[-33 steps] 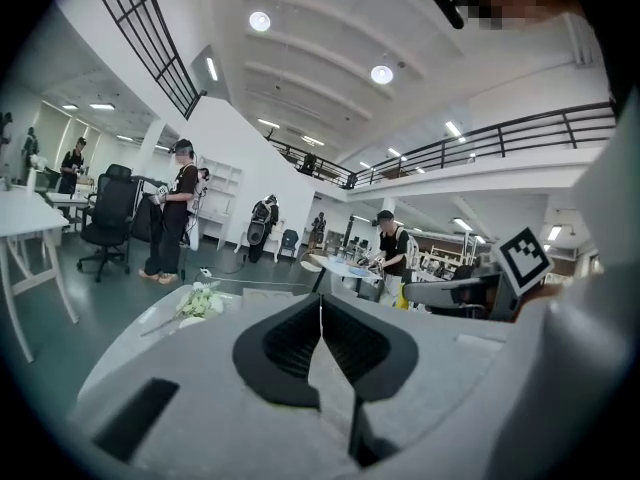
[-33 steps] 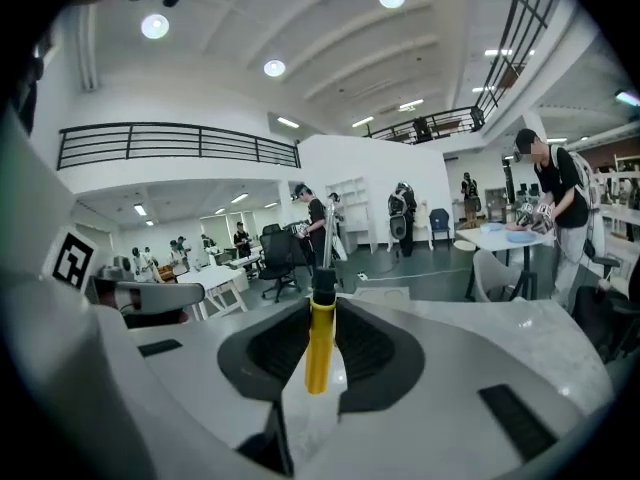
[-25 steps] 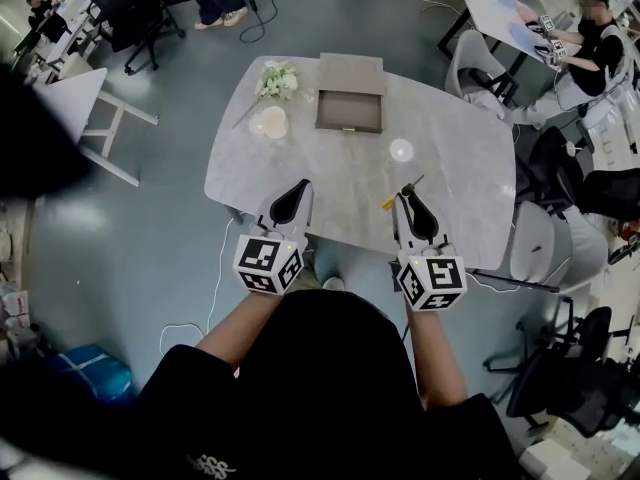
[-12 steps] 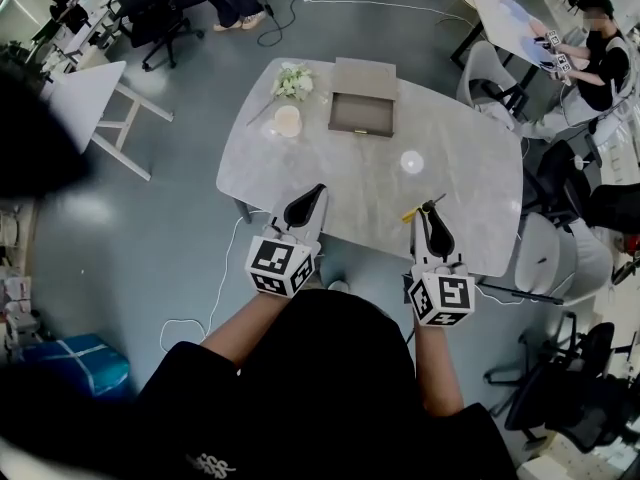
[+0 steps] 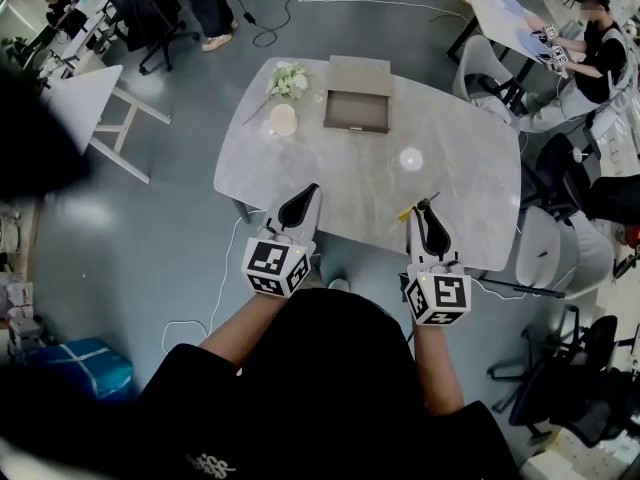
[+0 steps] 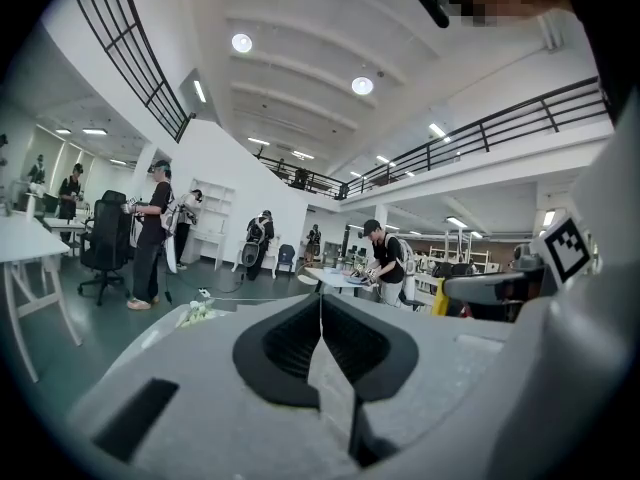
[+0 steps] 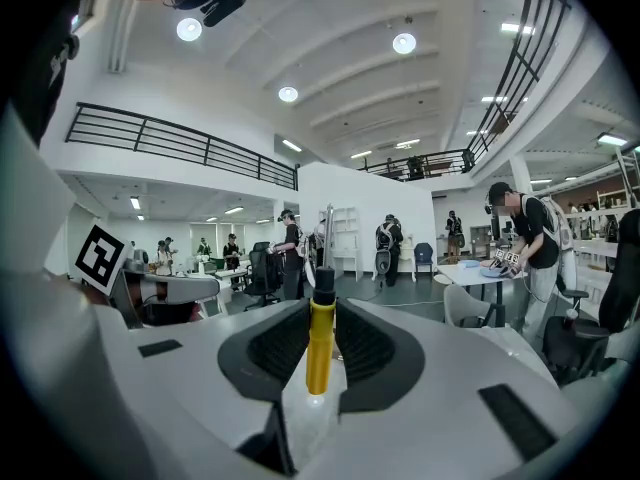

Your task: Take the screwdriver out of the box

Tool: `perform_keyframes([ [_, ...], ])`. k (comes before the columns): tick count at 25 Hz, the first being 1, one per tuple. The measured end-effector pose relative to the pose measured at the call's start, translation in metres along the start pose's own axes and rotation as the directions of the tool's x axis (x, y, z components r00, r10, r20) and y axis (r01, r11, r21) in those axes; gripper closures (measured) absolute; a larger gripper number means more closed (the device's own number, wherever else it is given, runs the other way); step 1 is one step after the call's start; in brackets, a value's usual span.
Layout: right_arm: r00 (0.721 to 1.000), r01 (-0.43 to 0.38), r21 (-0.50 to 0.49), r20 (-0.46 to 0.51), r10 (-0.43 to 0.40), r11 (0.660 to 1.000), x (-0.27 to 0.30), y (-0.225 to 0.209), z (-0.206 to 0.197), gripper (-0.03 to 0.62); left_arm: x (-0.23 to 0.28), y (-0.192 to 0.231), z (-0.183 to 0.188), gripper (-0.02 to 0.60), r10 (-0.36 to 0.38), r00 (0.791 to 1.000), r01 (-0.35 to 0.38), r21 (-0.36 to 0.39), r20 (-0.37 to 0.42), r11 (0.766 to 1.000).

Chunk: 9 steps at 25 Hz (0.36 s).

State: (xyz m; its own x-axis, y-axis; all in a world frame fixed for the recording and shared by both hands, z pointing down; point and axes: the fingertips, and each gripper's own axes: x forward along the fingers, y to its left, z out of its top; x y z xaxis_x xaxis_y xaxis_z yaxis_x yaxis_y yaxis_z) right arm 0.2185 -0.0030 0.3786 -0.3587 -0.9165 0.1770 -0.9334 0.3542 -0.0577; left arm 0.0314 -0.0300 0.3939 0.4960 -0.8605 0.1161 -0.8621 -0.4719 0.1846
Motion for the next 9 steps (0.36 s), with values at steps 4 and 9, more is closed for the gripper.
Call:
perform_keyframes([
  [4, 1.000, -0.008, 0.001, 0.001, 0.008, 1.000, 0.0001, 0.0005, -0.0001, 0.514, -0.0009, -0.0002, -0.0016, 0.565, 0.003, 1.000, -0.003, -0.004, 0.003, 1.000],
  [9, 1.000, -0.018, -0.008, 0.012, 0.018, 1.000, 0.0056, 0.0043, 0.0038, 0.514, -0.0015, 0.0057, 0.0000, 0.565, 0.010, 1.000, -0.010, -0.006, 0.015, 1.000],
])
